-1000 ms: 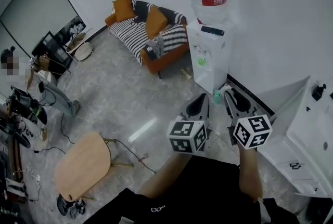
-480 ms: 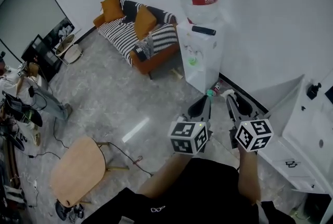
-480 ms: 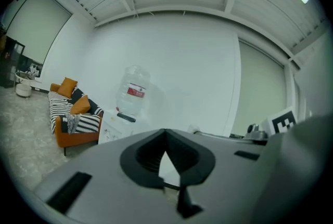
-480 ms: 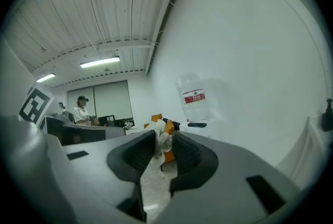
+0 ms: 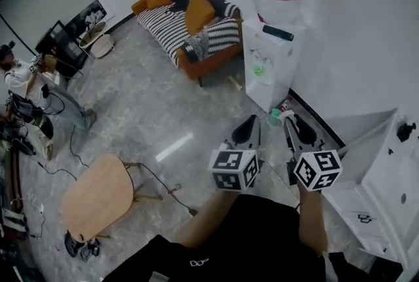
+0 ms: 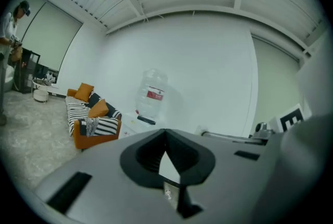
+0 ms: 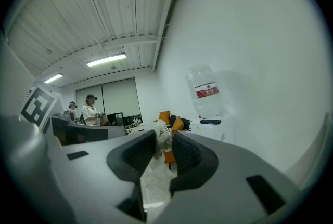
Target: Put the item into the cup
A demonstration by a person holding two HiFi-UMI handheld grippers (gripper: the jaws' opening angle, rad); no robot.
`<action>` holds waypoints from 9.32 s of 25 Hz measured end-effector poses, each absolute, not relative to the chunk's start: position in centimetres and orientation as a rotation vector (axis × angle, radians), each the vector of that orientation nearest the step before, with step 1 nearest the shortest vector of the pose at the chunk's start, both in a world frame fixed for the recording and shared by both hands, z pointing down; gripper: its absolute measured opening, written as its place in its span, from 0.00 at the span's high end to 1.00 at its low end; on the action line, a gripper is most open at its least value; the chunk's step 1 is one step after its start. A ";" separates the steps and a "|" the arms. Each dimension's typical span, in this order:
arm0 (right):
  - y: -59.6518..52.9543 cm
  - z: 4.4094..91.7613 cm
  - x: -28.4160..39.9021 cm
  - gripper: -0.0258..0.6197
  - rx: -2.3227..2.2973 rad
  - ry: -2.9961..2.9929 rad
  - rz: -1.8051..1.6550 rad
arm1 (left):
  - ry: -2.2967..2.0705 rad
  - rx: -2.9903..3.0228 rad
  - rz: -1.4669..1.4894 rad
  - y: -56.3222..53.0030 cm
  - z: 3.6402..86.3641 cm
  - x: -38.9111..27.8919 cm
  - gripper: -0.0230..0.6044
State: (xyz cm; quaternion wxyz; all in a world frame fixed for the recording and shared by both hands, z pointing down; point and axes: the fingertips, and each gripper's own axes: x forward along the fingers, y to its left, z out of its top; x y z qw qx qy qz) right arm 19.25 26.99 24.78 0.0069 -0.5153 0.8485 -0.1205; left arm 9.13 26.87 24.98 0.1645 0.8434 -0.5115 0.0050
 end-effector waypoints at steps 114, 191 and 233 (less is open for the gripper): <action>-10.3 42.8 9.4 0.80 -1.969 2.804 -0.707 | -1.119 2.132 0.372 -9.0 46.9 1.3 0.94; -33.3 72.0 14.2 0.80 -2.303 2.572 -0.646 | -1.104 1.904 0.662 -20.8 72.3 -0.6 0.94; -32.3 70.5 14.3 0.94 -2.297 2.529 -0.591 | -1.161 1.934 0.678 -20.4 71.5 -1.0 0.94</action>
